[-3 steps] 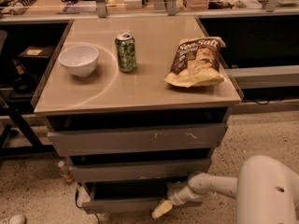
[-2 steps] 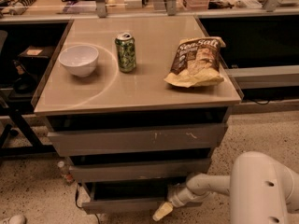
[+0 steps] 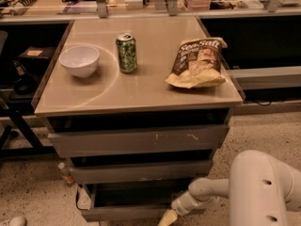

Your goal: Open bottom drawer

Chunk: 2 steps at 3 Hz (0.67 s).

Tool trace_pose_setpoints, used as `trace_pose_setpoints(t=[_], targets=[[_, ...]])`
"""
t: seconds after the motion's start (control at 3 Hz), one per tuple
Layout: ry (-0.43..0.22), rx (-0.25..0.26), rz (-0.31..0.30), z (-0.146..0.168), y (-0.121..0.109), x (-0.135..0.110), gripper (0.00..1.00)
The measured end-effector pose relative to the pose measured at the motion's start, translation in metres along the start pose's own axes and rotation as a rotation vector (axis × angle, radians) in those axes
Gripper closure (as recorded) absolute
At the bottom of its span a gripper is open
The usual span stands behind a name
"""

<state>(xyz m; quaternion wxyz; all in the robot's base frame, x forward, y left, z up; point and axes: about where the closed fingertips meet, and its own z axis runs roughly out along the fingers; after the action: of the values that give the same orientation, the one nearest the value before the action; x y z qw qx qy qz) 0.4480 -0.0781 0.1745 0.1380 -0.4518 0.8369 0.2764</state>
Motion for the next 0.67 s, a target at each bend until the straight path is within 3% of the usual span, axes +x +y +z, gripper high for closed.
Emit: trace_pose_setpoints(t=[0.33,0.67], targets=[[0.000,0.000,0.000,-0.001,0.000,0.000,0.00],[-0.013,0.000,0.016,-0.020,0.024,0.010,0.00]])
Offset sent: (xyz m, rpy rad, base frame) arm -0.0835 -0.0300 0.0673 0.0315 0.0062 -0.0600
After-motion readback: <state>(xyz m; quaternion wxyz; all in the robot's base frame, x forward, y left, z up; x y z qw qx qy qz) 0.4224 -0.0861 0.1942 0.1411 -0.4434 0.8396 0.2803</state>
